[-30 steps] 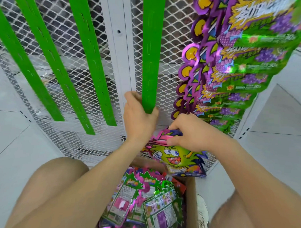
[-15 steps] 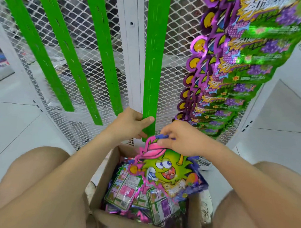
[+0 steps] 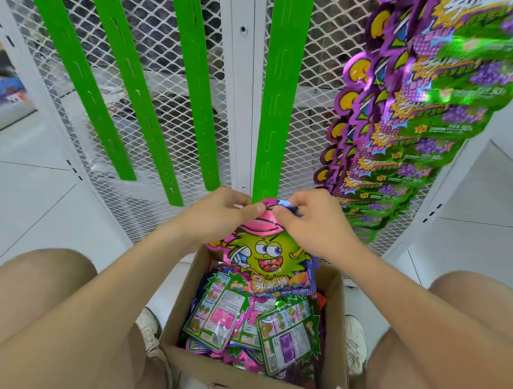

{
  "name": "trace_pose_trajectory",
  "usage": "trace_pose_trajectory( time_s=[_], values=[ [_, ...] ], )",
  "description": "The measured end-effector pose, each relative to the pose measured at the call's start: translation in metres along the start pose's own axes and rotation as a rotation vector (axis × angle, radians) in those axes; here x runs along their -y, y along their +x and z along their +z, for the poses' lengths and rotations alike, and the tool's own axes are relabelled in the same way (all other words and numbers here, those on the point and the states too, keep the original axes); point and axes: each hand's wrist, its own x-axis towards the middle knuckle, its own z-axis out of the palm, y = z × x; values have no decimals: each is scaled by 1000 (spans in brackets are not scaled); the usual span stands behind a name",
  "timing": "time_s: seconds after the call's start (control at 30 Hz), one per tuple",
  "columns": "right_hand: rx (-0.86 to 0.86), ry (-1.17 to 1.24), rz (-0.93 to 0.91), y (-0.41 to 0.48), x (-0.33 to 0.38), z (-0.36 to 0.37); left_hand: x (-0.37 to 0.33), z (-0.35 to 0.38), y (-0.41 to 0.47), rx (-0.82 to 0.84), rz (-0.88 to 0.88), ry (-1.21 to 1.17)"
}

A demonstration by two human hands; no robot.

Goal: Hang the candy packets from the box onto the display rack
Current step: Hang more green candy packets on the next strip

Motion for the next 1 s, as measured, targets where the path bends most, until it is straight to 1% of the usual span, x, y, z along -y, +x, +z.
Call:
trace_pose_trajectory(
  time_s=[0.2, 0.3, 0.37, 0.43, 0.5, 0.57, 0.63, 0.67, 0.73, 0.77, 0.8, 0.83, 0.87, 0.93, 0.97, 1.0],
  values=[
    [14, -74, 51, 0, 6, 8, 12, 2, 5, -18, 27, -17],
    [27, -154, 8, 0, 5, 10, 13, 4, 7, -30, 29, -10],
    [40, -199, -39, 1, 3, 12, 18, 4, 11, -11, 60, -20],
    [63, -255, -92, 2, -2, 15, 22, 3, 13, -11, 90, 24],
    [104, -336, -124, 3, -8, 16, 24, 6, 13, -50, 147, 170],
    [136, -398, -120, 2, -13, 18, 25, 13, 11, -137, 255, 365],
    [89, -478, -113, -3, -9, 16, 24, 26, 3, -242, 328, 471],
    [40, -526, -118, -5, -6, 14, 26, 35, -1, -330, 356, 493],
    [-38, -602, -138, -5, -3, 7, 28, 50, -9, -590, 454, 506],
    [-40, -618, -137, -6, -4, 4, 28, 57, -14, -670, 507, 520],
    [-4, -623, -126, -6, -5, 1, 37, 67, -13, -685, 514, 536],
    [70, -615, -100, -7, -9, 0, 46, 77, -11, -612, 469, 549],
    [177, -605, -55, -9, -11, -1, 60, 89, -6, -472, 388, 563],
    [411, -616, 29, -14, -13, 0, 89, 115, 4, -132, 156, 601],
    [503, -638, 37, -16, -14, 0, 102, 127, 8, 20, 55, 617],
    [575, -673, 38, -18, -15, -1, 116, 138, 12, 138, -18, 637]
  ],
)
